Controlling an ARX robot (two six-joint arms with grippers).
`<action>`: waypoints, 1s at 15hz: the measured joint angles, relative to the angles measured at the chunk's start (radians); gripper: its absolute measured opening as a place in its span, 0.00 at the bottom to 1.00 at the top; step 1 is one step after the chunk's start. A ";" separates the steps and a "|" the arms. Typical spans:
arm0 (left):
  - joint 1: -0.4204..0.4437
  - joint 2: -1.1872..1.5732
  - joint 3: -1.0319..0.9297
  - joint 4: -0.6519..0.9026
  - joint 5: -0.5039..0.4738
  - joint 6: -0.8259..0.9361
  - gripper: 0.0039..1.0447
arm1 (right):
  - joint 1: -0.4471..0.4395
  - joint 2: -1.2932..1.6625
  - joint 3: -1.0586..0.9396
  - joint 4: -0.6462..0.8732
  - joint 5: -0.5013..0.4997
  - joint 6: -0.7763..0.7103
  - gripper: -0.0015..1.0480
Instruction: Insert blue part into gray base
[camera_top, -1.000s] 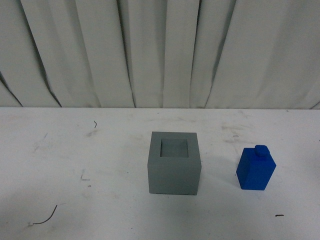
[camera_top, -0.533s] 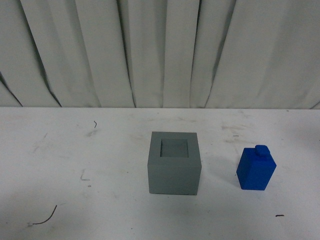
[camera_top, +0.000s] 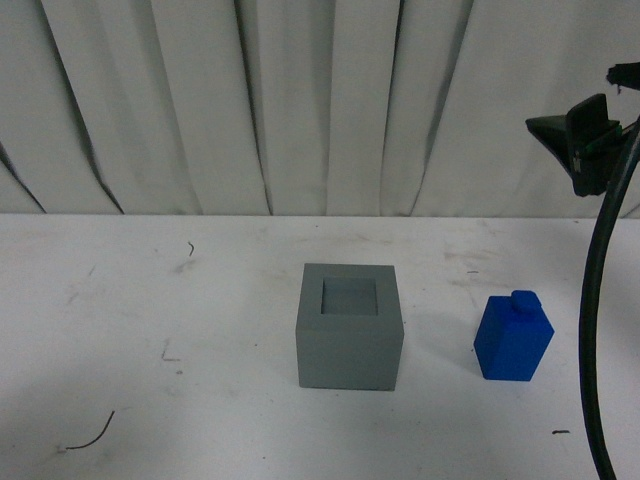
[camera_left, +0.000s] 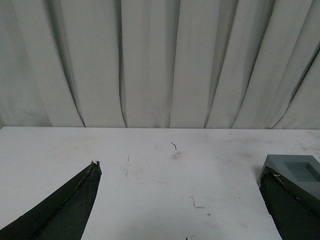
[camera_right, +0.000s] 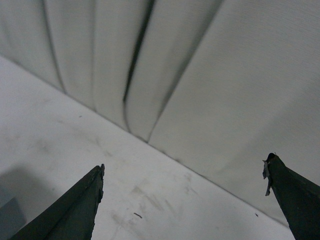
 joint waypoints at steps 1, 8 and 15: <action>0.000 0.000 0.000 0.000 0.000 0.000 0.94 | -0.006 0.000 0.023 -0.076 -0.110 -0.075 0.94; 0.000 0.000 0.000 0.000 0.000 0.000 0.94 | -0.025 0.074 0.360 -1.027 -0.413 -0.763 0.94; 0.000 0.000 0.000 0.000 0.000 0.000 0.94 | 0.009 0.249 0.508 -1.380 -0.180 -1.101 0.94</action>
